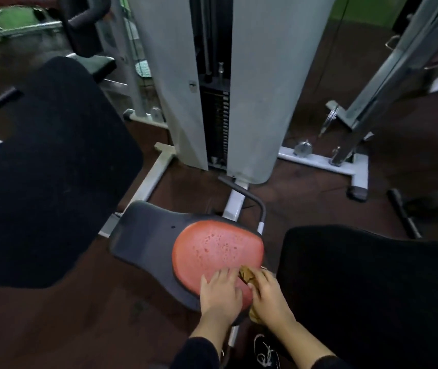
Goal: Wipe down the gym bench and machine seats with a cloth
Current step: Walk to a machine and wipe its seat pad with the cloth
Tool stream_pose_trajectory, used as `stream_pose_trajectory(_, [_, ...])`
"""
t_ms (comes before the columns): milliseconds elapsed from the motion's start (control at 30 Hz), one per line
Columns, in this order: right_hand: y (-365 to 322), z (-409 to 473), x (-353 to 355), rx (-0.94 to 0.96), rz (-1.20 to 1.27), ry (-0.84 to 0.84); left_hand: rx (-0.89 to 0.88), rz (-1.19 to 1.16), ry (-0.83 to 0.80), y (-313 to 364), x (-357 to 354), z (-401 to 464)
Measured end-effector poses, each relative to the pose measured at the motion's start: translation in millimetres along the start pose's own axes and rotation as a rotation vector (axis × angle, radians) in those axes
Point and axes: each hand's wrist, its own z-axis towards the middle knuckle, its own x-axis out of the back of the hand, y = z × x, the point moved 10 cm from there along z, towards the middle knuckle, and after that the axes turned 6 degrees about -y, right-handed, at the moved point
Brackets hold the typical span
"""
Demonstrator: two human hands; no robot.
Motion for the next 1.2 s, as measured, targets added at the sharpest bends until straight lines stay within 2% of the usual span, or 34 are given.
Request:
stream_pose_trajectory(333, [78, 67, -57, -0.085, 0.089, 0.088, -0.063, 0.039, -0.046, -34, -56, 102])
stream_pose_trajectory(467, [107, 96, -48, -0.107, 0.117, 0.301, -0.067, 0.107, -0.001, -50, -65, 148])
stream_pose_trajectory(567, [110, 117, -38, -0.048, 0.066, 0.463, -0.082, 0.126, 0.066, -58, -67, 177])
stream_pose_trajectory(667, [113, 148, -50, 0.033, 0.006, 0.440, -0.104, 0.143, 0.118, -63, -79, 202])
stream_pose_trajectory(833, [126, 183, -92, 0.117, -0.222, 0.277, -0.220, 0.150, 0.284, -67, -101, 223])
stream_pose_trajectory(1000, [130, 184, -97, 0.159, -0.341, 0.269, -0.304, 0.116, 0.430, -66, -101, 219])
stream_pose_trajectory(1200, [125, 194, -99, 0.176, -0.335, 0.274, -0.284, 0.115, 0.416, -66, -103, 223])
